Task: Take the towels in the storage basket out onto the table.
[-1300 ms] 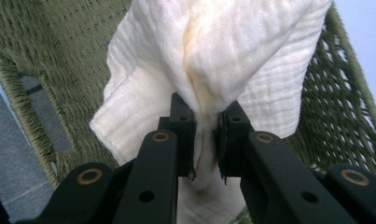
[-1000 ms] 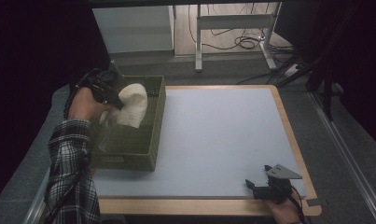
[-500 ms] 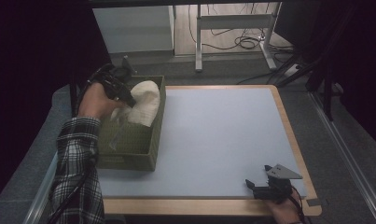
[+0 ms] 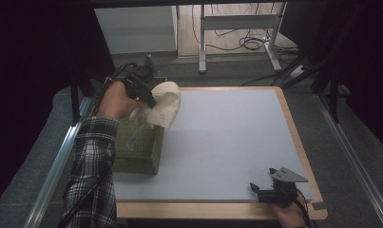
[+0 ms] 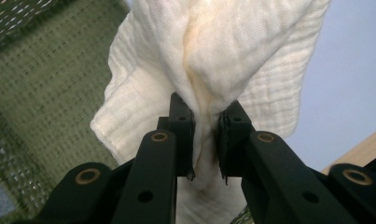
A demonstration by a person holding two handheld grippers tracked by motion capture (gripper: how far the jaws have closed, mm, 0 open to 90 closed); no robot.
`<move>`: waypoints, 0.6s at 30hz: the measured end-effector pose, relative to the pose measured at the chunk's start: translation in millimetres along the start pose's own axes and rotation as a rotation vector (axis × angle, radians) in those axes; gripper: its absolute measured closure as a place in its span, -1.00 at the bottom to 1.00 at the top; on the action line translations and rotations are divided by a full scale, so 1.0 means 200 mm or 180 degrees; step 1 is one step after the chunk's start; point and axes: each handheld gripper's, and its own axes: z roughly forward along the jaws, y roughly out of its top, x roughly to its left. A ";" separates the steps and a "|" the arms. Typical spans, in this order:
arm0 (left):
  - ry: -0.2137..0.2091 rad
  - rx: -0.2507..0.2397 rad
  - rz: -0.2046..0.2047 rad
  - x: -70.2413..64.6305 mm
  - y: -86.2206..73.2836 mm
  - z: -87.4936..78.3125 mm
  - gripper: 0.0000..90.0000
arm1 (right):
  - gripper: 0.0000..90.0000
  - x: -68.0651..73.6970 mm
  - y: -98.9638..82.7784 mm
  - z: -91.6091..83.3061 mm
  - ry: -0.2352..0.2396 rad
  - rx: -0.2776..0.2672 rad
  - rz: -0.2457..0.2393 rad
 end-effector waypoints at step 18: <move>-0.0199 0.0002 0.0404 -0.30 0.27 0.16 0.75 | -0.90 0.00 0.00 0.00 0.0001 0.0000 -0.0001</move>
